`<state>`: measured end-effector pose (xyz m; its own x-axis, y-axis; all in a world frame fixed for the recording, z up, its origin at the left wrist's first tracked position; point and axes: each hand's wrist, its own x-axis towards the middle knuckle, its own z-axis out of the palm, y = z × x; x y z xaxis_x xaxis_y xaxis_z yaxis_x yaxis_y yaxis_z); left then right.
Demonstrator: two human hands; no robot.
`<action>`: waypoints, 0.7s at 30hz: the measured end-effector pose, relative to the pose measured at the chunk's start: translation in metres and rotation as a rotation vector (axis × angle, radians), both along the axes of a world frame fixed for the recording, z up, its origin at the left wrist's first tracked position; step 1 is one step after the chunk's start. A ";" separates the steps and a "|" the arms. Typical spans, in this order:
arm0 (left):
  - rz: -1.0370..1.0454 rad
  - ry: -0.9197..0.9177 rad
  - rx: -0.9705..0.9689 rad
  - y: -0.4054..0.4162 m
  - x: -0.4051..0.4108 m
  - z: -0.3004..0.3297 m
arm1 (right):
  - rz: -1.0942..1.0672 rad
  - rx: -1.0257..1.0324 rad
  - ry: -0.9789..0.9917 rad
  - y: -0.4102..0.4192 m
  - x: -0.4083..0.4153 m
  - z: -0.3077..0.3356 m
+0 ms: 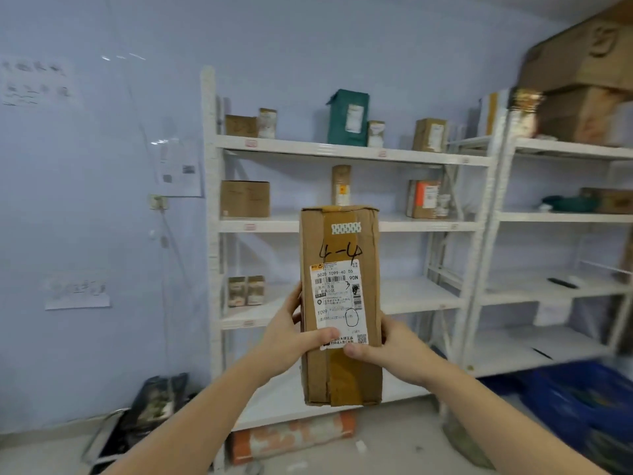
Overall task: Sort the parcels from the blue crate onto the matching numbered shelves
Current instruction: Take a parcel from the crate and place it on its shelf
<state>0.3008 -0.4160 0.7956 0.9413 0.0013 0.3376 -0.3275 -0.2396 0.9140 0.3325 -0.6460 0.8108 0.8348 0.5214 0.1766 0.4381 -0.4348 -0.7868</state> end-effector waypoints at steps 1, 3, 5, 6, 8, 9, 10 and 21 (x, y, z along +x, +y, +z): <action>-0.036 0.003 -0.002 -0.018 0.011 -0.002 | -0.041 0.006 0.002 -0.018 0.006 -0.004; -0.099 0.016 -0.004 -0.046 0.031 -0.009 | -0.087 -0.001 -0.007 -0.049 0.015 -0.011; -0.165 0.032 0.000 -0.070 0.053 -0.017 | -0.119 0.000 -0.034 -0.074 0.029 -0.020; -0.191 0.048 0.003 -0.080 0.065 -0.022 | -0.139 0.020 -0.041 -0.084 0.037 -0.026; -0.210 0.078 0.002 -0.096 0.086 -0.030 | -0.173 0.071 -0.059 -0.098 0.052 -0.037; -0.218 0.091 0.005 -0.104 0.098 -0.035 | -0.190 0.091 -0.059 -0.104 0.062 -0.045; -0.225 0.098 0.015 -0.110 0.111 -0.041 | -0.201 0.105 -0.056 -0.109 0.072 -0.051; -0.277 0.130 0.168 -0.156 0.290 -0.069 | -0.296 0.003 0.011 -0.152 0.237 -0.075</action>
<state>0.5903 -0.5717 0.7263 0.9333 -0.3056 0.1884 -0.2842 -0.3085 0.9078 0.5699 -0.7977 0.7358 0.9523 0.2548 0.1676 0.2840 -0.5399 -0.7924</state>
